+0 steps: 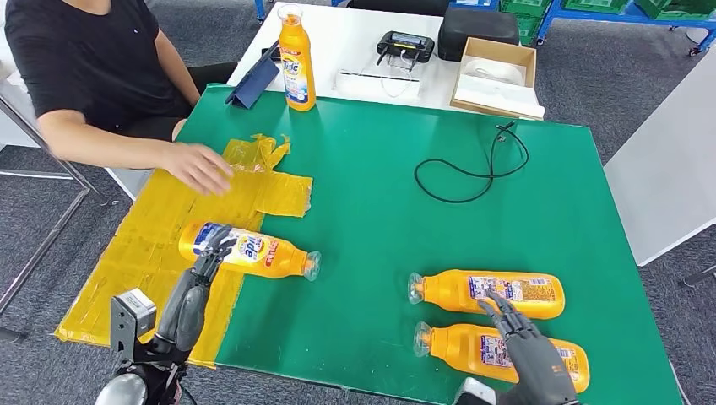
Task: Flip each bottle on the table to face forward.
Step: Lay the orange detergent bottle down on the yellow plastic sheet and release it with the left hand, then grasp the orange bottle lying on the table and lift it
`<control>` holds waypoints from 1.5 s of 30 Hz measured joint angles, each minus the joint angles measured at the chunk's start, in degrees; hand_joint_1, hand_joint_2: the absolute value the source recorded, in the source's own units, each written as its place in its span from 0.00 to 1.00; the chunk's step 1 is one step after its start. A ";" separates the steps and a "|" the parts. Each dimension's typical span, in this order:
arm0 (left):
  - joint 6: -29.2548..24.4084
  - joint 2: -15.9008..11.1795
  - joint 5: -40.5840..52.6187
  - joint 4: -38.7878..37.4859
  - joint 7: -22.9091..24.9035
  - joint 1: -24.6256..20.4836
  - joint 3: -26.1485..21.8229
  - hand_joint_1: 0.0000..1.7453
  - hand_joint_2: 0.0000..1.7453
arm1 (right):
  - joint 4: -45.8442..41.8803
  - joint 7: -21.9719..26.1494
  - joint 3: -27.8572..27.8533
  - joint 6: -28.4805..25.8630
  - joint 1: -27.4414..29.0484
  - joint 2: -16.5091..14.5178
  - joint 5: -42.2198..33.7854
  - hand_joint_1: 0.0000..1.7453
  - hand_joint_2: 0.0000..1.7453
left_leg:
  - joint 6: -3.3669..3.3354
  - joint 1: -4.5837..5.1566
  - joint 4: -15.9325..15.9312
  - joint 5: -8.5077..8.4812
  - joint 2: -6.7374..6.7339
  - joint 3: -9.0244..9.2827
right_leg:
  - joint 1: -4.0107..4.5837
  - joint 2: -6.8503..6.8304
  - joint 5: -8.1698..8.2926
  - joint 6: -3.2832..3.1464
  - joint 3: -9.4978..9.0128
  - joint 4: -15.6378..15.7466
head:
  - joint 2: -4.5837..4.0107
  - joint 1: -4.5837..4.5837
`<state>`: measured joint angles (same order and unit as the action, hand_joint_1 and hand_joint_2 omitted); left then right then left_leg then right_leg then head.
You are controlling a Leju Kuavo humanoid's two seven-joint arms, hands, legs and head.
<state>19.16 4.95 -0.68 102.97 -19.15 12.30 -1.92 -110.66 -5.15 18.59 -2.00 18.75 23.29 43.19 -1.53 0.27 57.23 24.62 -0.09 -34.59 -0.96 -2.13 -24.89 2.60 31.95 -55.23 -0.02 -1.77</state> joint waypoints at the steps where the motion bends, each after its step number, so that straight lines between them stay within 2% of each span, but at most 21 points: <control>1: -0.03 0.01 -0.11 0.22 0.01 0.12 0.36 0.00 0.00 | 0.77 0.21 -1.00 0.65 -0.36 -0.63 0.02 0.00 1.00 | 0.00 0.00 0.00 0.00 0.00 0.00 | 0.00 0.00 0.00 0.00 0.00 0.00 | 0.00 0.01; 8: -0.55 -0.01 -1.27 0.55 -0.02 0.17 2.01 0.00 0.00 | 5.80 2.09 -7.16 5.84 -3.00 -3.05 0.70 0.00 1.00 | 0.00 0.01 0.00 0.01 0.00 -0.02 | -0.01 0.00 0.00 0.00 0.01 0.00 | 0.00 0.00; 17: -0.66 -0.03 -1.20 0.54 -0.64 -0.56 2.19 0.00 0.00 | 8.30 4.51 -10.97 10.03 -3.12 -3.29 -2.57 0.00 1.00 | 0.00 0.01 0.01 0.01 0.01 -0.01 | -0.01 -0.01 0.00 0.00 0.02 0.00 | 0.00 0.00; 25: -1.17 -0.03 -1.08 0.51 -0.98 -0.59 2.32 0.00 0.00 | 8.22 5.15 -10.53 9.03 -0.04 -2.93 -2.21 0.00 1.00 | 0.01 0.01 0.00 0.02 0.01 -0.03 | -0.01 0.00 -0.01 0.00 0.04 0.00 | 0.00 0.00; 38: -1.21 -0.03 -0.97 0.50 -1.05 -0.58 2.49 0.00 0.00 | 8.17 5.15 -9.91 8.87 0.61 -2.86 -2.17 0.00 1.00 | 0.00 0.01 0.01 0.02 0.00 -0.02 | -0.01 0.00 0.00 0.00 0.04 0.00 | 0.00 0.00; 45: -1.20 0.01 -0.43 0.42 -1.59 -0.24 2.58 0.00 0.00 | 5.31 2.18 -6.37 4.46 3.45 -0.33 -0.38 0.00 1.00 | 0.01 0.02 0.00 0.03 0.01 -0.05 | -0.01 0.00 -0.01 0.00 0.05 0.00 | 0.00 -0.01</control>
<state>17.97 4.95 -1.10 103.39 -20.74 12.06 0.67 -105.35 -2.97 12.22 2.46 22.20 22.97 42.81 -1.52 0.29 57.23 24.65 -0.08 -34.64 -0.97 -2.13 -24.90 2.60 31.99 -55.23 -0.02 -1.78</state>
